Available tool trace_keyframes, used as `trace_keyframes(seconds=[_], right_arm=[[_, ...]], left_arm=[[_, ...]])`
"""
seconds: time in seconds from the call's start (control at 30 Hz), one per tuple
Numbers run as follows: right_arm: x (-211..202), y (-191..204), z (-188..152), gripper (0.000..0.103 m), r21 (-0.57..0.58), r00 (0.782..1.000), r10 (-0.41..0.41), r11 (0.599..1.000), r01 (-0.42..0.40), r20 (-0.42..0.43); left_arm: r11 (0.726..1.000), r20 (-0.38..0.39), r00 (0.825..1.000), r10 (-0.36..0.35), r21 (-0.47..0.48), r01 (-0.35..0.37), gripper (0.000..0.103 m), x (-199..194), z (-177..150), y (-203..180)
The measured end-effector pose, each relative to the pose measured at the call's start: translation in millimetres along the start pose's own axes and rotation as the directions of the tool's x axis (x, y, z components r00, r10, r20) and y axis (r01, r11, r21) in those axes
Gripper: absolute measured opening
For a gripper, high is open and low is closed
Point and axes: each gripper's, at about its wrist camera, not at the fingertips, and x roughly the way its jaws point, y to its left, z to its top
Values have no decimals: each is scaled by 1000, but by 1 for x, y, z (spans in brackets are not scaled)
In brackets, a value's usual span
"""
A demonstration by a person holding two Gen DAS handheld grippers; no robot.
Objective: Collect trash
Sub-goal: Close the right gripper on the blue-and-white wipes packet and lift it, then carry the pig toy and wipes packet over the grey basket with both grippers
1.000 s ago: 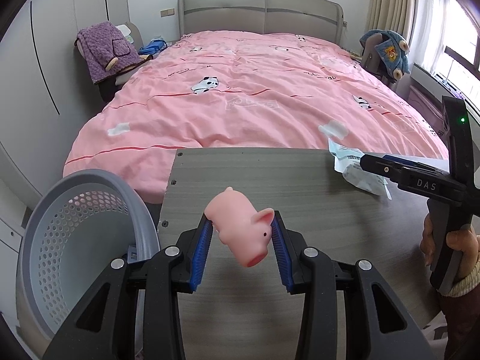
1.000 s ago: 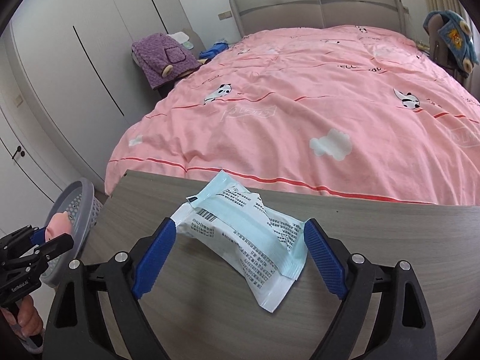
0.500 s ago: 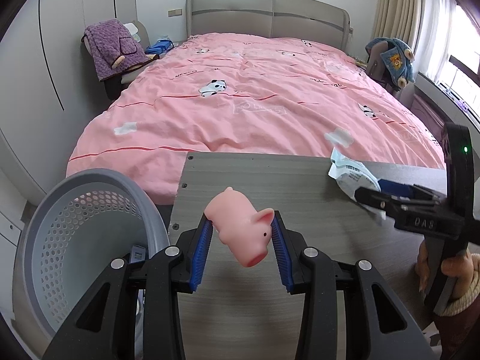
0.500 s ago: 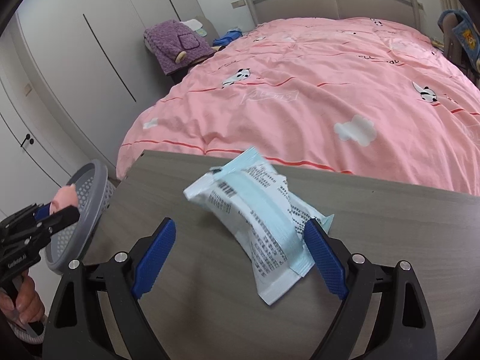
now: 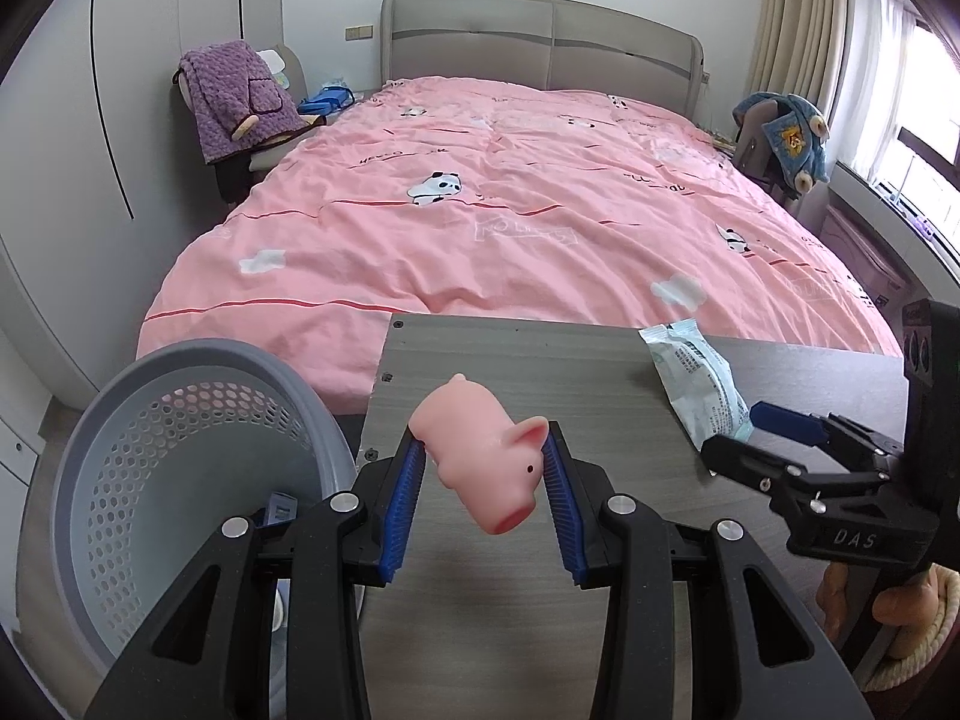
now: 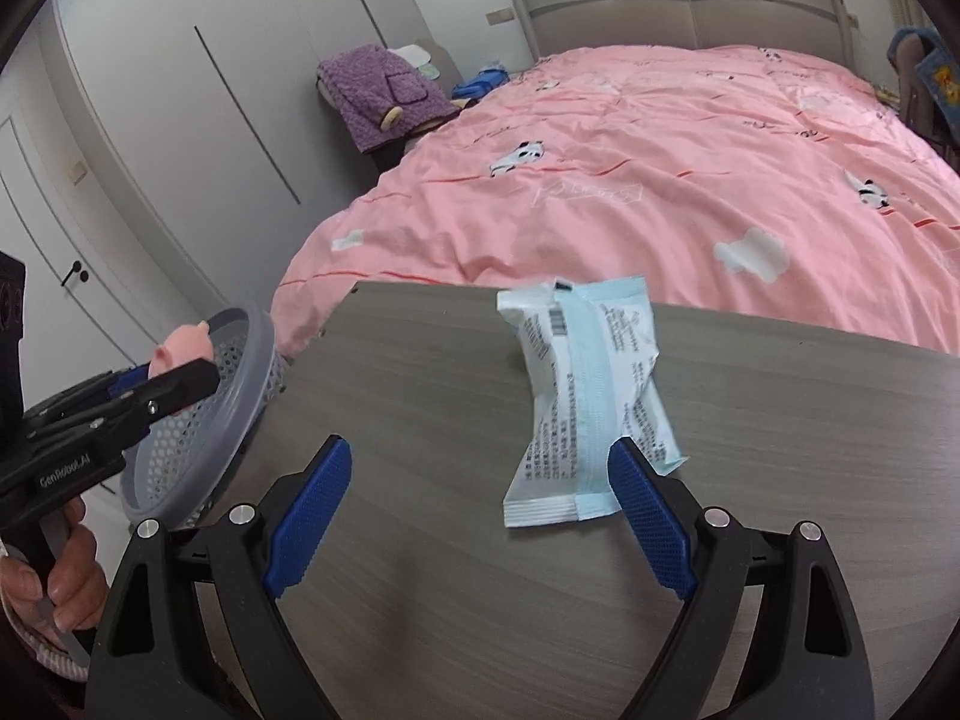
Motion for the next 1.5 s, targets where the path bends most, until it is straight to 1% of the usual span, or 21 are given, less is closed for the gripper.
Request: trace_keyframes(seconds=[0.07,0.2,0.33,0.53,0.6,0.7,0.73,0.77,0.8,0.97,1.1,1.4,1.5], right_arm=[[0,-1,4,86,0,999,-41,999,41,13],[5,-8,14,86,-1,996,-89,996,89,14],[21,-18,22,86,5,991,-129,992,130,-21],[40,-20,28,84,2,981,-183,983,183,-61],[45,-18,27,78,-10,977,-202,979,202,-75],[52,-15,25,65,-35,970,-226,974,224,-90],[54,-14,24,60,-44,967,-238,971,235,-90],[54,-12,23,52,-53,965,-250,968,246,-85],[54,-10,23,52,-63,962,-259,965,254,-85],[47,-2,19,49,-61,963,-261,964,257,-66],[31,8,14,49,-47,966,-257,966,255,-34],[1,42,-10,49,5,975,-220,976,220,19],[-6,56,-18,49,21,979,-204,979,203,31]], left_arm=[[1000,-2,1000,-1,0,1,38,0,0,0],[1000,0,1000,-3,-4,3,38,-2,-1,2],[1000,3,1000,-2,-10,2,38,-5,-1,4],[1000,5,1000,1,-19,-1,38,-7,-1,9],[1000,3,1000,0,-22,0,38,-7,-1,10],[1000,1,1000,0,-25,0,38,-6,-2,13],[1000,1,1000,0,-26,0,38,-7,-2,13],[1000,1,1000,0,-27,0,38,-7,-2,14],[1000,1,1000,0,-29,0,38,-7,-3,15],[999,8,1000,2,-35,-2,38,-11,-5,19],[999,13,1000,4,-40,-4,38,-15,-8,24],[998,34,999,21,-51,-19,38,-30,-20,39],[998,48,998,37,-56,-35,38,-37,-27,47]])
